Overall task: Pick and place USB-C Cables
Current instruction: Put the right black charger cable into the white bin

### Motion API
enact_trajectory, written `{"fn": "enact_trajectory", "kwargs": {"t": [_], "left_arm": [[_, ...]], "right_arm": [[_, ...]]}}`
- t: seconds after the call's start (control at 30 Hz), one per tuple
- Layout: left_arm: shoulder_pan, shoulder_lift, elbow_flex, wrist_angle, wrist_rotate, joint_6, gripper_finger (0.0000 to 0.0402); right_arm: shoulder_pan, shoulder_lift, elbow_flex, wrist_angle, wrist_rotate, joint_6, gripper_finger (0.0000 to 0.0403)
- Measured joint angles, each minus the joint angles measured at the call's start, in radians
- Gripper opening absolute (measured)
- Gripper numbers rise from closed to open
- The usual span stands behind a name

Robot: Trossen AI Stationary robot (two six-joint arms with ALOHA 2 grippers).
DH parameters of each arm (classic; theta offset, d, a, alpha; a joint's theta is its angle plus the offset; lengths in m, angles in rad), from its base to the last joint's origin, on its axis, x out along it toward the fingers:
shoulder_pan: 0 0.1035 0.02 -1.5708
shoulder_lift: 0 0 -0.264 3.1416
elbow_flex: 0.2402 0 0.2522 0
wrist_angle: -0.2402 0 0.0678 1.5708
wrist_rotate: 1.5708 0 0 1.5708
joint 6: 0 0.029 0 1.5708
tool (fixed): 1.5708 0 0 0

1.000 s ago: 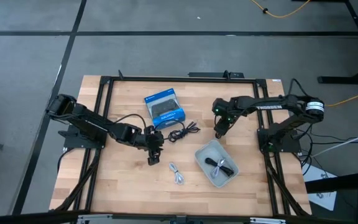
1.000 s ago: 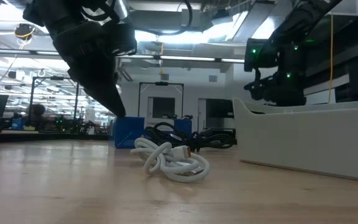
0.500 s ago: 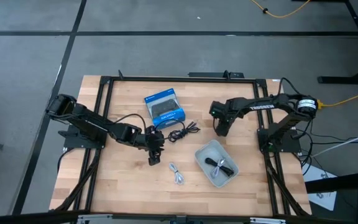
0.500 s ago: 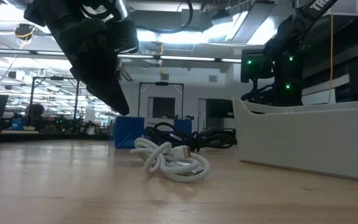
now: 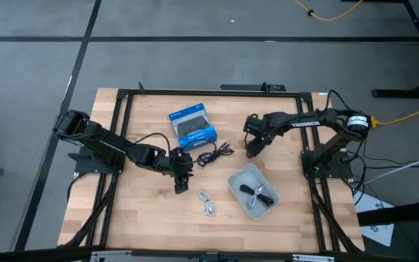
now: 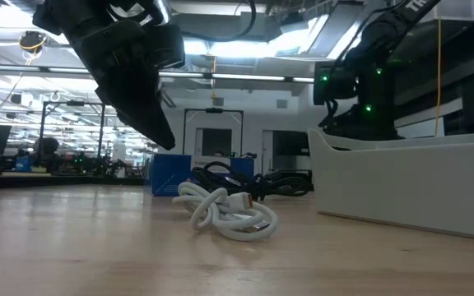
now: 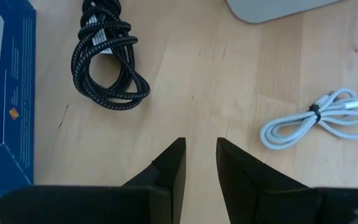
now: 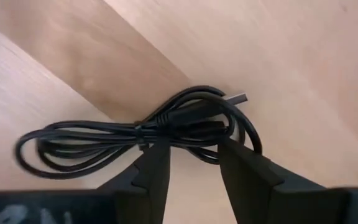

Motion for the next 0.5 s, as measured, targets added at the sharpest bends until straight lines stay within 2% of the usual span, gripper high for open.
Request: {"fn": "enact_trajectory", "kwargs": {"t": [0.13,0.33,0.5], "left_arm": [[-0.006,0.000,0.000,0.000,0.000,0.000,0.0081],[-0.026,0.000,0.000,0.000,0.000,0.000,0.0081],[-0.047,0.000,0.000,0.001,-0.015,0.000,0.0081]], "right_arm": [[0.000,0.000,0.026,0.000,-0.043,0.034,0.0140],[0.003,0.000,0.124,-0.067,-0.075,-0.027,0.0140],[0.015,-0.002,0.184,-0.072,0.054,-0.108,0.0140]]}}
